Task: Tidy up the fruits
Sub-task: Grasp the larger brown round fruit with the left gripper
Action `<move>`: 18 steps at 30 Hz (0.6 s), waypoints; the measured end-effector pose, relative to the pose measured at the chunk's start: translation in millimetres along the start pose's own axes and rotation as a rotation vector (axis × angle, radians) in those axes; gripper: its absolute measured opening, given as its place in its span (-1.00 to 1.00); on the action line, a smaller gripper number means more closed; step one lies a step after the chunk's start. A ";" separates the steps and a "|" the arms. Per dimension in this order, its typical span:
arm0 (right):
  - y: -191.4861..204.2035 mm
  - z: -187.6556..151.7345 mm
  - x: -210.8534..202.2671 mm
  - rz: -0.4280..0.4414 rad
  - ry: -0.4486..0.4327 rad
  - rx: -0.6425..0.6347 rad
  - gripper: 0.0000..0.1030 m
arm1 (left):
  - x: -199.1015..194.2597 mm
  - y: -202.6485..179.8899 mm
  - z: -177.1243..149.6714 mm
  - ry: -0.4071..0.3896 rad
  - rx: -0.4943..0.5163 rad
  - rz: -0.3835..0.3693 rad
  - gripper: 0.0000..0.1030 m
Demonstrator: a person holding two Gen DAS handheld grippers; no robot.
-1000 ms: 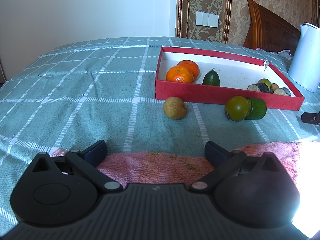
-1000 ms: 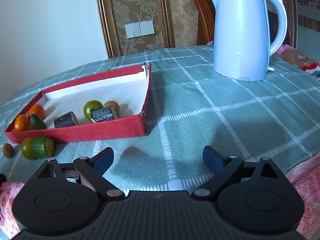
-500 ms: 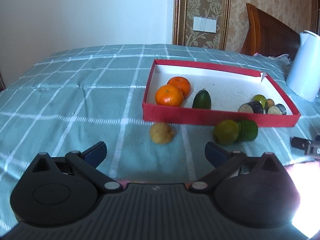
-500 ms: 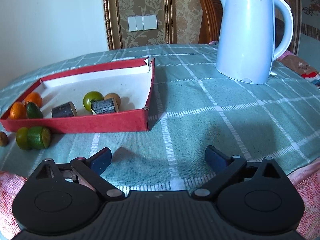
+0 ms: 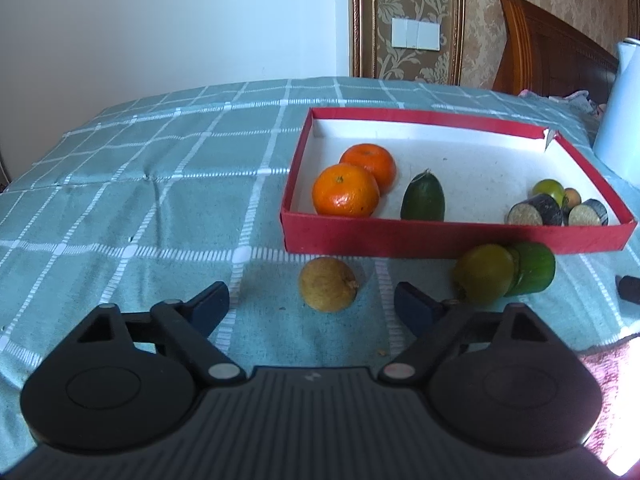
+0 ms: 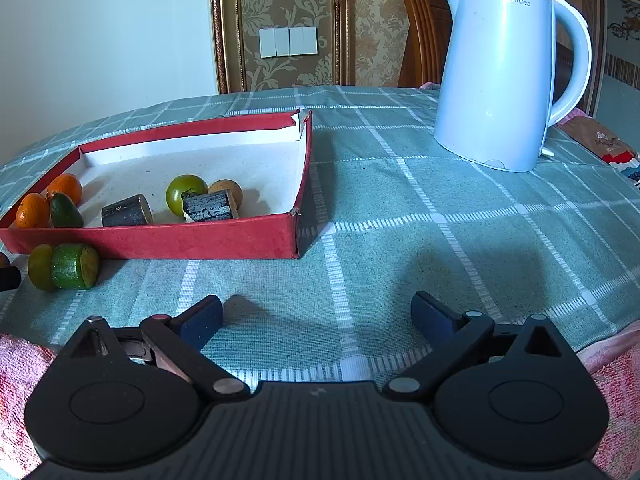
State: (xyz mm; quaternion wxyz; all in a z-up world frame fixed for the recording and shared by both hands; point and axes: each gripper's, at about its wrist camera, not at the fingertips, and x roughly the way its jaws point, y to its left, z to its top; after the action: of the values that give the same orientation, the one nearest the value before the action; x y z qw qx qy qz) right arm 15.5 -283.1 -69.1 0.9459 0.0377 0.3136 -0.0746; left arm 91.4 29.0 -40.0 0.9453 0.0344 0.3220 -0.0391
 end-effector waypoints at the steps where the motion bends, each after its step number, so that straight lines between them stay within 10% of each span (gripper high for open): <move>1: 0.0 0.0 0.0 0.000 0.000 0.000 0.97 | 0.1 -0.3 -0.1 -0.002 0.001 -0.002 0.68; 18: 0.1 0.0 0.1 0.000 0.000 0.000 0.97 | -7.4 -17.4 -2.3 -0.041 0.074 -0.035 -0.45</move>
State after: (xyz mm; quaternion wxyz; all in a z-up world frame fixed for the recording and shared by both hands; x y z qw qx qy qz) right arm 15.6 -283.0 -69.2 0.9459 0.0375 0.3136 -0.0745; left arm 82.6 12.3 -38.0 0.9490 0.0629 0.3013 -0.0683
